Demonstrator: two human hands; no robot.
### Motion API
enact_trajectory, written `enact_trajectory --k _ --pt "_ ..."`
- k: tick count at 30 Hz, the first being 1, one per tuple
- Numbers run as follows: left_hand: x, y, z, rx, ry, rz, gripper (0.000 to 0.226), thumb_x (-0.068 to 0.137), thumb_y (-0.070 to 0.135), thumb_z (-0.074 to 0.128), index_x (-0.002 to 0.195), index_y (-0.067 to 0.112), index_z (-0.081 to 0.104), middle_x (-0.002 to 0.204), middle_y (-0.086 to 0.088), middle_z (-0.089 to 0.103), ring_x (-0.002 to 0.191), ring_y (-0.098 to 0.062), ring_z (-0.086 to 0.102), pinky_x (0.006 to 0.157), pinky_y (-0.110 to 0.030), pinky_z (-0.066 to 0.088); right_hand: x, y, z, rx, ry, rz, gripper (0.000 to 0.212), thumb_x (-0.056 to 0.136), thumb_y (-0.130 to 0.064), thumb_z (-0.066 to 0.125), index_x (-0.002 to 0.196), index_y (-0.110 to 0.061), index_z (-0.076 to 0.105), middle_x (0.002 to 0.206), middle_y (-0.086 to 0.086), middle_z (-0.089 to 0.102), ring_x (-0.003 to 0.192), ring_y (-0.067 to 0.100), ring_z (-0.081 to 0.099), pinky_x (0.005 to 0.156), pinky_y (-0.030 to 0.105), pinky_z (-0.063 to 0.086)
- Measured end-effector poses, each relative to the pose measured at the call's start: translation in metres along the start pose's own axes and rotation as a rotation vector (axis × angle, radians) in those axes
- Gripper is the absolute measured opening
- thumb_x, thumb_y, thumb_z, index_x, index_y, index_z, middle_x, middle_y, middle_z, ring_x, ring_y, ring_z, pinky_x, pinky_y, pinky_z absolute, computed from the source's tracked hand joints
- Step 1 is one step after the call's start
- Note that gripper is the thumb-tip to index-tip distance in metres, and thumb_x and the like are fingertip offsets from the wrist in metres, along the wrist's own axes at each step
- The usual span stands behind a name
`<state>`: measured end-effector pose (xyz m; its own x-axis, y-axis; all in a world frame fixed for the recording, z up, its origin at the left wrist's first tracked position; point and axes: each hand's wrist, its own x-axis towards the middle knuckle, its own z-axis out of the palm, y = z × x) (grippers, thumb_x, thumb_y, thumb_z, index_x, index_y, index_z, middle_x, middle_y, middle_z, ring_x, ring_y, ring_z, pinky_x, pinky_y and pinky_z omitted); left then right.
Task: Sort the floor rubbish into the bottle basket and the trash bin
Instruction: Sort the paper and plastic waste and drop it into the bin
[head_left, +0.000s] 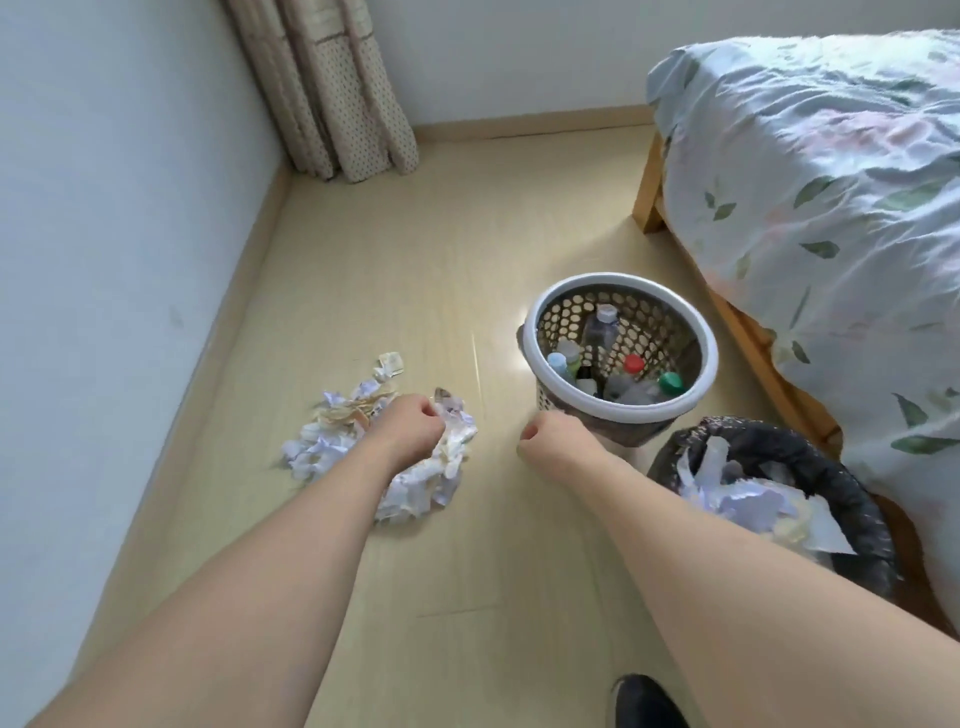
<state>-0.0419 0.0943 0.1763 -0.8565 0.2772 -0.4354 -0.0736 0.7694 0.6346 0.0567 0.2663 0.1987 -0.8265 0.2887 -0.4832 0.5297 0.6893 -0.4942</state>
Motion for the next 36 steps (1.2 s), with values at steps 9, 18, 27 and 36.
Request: enact_trajectory --k 9,18,27,36 --pt "0.040 -0.197 -0.061 -0.023 0.096 -0.247 0.011 0.077 0.014 0.040 0.068 0.018 0.044 0.068 -0.006 0.053 0.063 -0.023 0.051 0.060 -0.031 0.037 0.091 -0.097 0.135 -0.145 -0.182 -0.106 0.031 0.090 -0.011 0.045 0.120 -0.011 0.055 0.114 0.009 0.061 0.081 0.021 0.055 0.064 0.026 0.043" --pt "0.110 -0.275 -0.009 -0.097 0.034 -0.235 0.006 0.085 0.018 0.057 0.084 0.019 0.063 0.087 0.001 0.067 0.084 -0.021 0.064 0.068 -0.029 0.047 0.171 -0.075 0.234 -0.326 -0.222 -0.130 0.025 0.090 -0.027 0.051 0.110 -0.012 0.050 0.105 0.003 0.055 0.090 0.022 0.050 0.069 0.029 0.037" --pt "0.141 -0.266 0.038 0.124 -0.016 -0.193 0.015 0.081 0.034 0.060 0.075 0.023 0.054 0.082 0.004 0.063 0.081 -0.021 0.061 0.068 -0.031 0.048 0.192 -0.059 0.261 -0.335 -0.154 -0.187 0.012 0.092 -0.016 0.041 0.080 -0.016 0.046 0.084 0.001 0.055 0.076 0.023 0.048 0.061 0.030 0.035" --pt "0.126 -0.263 0.047 -0.043 0.000 -0.245 0.025 0.076 0.044 0.061 0.090 0.025 0.055 0.084 0.009 0.062 0.082 -0.016 0.061 0.074 -0.033 0.049 0.183 -0.060 0.250 -0.110 -0.203 -0.151 0.012 0.081 -0.010 0.048 0.074 -0.018 0.043 0.073 -0.003 0.052 0.063 0.016 0.044 0.053 0.030 0.033"
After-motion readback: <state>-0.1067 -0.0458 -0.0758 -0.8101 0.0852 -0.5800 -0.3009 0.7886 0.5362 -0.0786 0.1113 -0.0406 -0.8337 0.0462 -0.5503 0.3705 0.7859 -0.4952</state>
